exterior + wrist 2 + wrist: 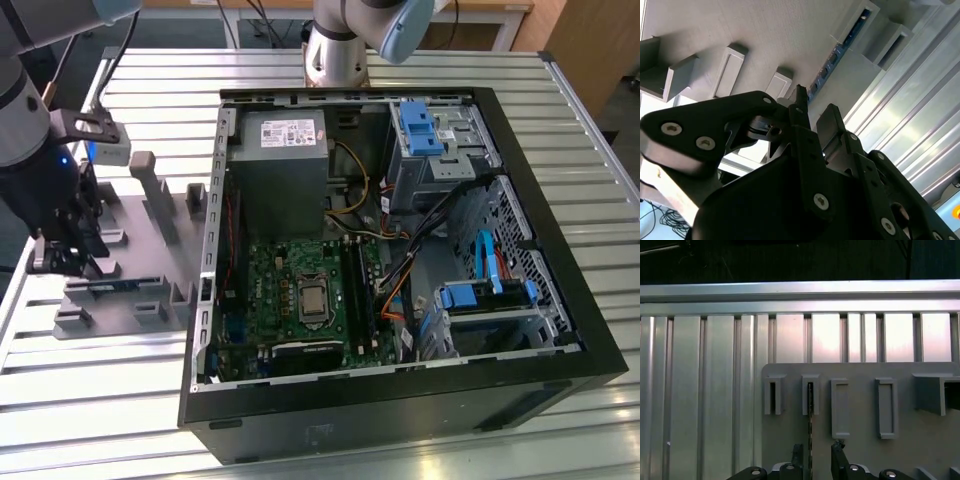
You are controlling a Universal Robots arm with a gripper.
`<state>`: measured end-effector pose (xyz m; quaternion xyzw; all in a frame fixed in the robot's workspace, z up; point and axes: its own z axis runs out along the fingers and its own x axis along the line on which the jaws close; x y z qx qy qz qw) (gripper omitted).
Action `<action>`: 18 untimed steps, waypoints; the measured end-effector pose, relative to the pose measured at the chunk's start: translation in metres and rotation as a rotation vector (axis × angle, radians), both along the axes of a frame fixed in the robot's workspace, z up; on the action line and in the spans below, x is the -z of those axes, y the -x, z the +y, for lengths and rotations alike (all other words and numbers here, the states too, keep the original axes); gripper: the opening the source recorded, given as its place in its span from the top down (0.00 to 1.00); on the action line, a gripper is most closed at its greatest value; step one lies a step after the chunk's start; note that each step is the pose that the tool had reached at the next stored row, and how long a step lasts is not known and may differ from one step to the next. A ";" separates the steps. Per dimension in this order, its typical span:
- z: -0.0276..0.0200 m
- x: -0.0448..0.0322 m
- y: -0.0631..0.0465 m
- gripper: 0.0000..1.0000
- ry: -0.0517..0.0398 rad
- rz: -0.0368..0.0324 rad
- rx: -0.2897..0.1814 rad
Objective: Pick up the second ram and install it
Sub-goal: 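Pick up the second ram and move it above second insertion slot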
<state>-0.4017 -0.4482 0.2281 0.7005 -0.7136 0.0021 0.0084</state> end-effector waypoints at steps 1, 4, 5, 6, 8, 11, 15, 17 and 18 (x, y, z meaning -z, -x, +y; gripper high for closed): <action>-0.0001 0.0010 0.000 0.64 0.0000 0.0000 0.000; -0.0005 0.0042 0.000 0.64 0.0001 0.0001 0.000; -0.0006 0.0054 0.000 0.64 0.0001 0.0001 0.000; -0.0007 0.0066 0.000 0.64 0.0000 0.0000 0.000; -0.0009 0.0093 0.000 0.64 0.0000 -0.0001 0.000; -0.0010 0.0135 0.000 0.64 0.0001 -0.0003 0.000; -0.0011 0.0188 0.000 0.64 0.0001 -0.0005 0.000; -0.0010 0.0209 0.000 0.64 0.0001 -0.0005 0.000; -0.0011 0.0220 0.000 0.64 0.0000 -0.0007 0.000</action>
